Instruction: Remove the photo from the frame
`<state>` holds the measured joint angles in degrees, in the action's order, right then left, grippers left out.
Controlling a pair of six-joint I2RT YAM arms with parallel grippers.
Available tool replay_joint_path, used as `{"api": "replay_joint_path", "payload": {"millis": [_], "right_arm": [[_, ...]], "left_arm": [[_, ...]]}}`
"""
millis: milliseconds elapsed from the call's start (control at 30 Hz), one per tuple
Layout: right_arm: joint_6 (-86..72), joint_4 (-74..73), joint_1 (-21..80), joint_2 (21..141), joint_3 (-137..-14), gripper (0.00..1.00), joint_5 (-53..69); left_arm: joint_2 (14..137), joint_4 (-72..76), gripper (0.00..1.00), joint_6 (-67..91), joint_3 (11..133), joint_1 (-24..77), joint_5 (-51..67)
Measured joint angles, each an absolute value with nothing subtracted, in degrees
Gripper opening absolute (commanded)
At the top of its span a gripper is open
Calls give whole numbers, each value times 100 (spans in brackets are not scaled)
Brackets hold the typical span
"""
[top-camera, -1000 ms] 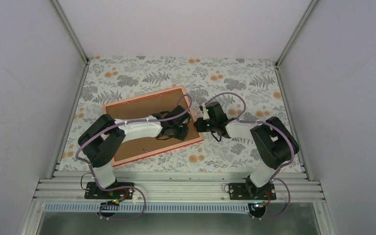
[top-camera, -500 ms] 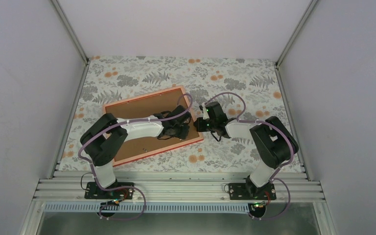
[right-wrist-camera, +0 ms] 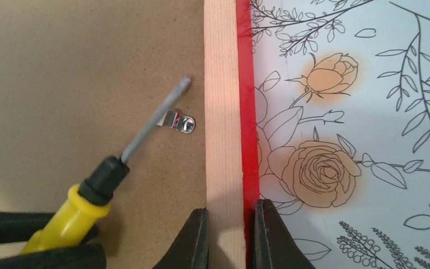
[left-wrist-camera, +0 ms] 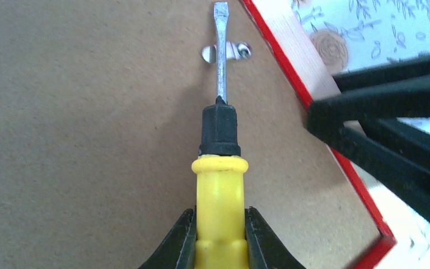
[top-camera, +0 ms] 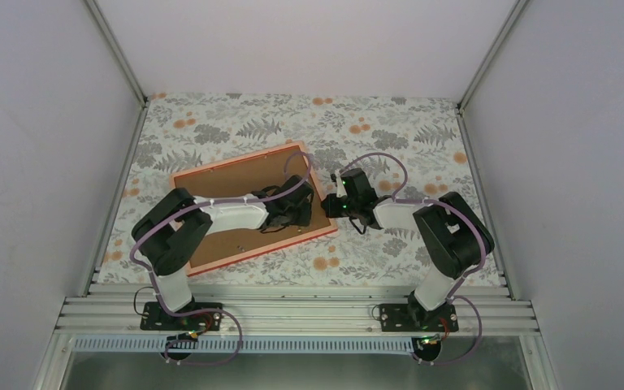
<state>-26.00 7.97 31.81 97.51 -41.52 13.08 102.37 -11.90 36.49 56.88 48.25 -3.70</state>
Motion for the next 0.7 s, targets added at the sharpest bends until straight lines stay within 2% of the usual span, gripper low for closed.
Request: {"api": "replay_joint_path", "payload": {"millis": [400, 700], "right_arm": [[-2598, 799, 3181, 9756, -4152, 4, 1315], [-2600, 781, 3181, 9756, -4163, 4, 1299]], "left_arm": [[10202, -794, 2, 4045, 5527, 4768, -609], [9441, -869, 2, 4099, 5179, 4766, -755]]}}
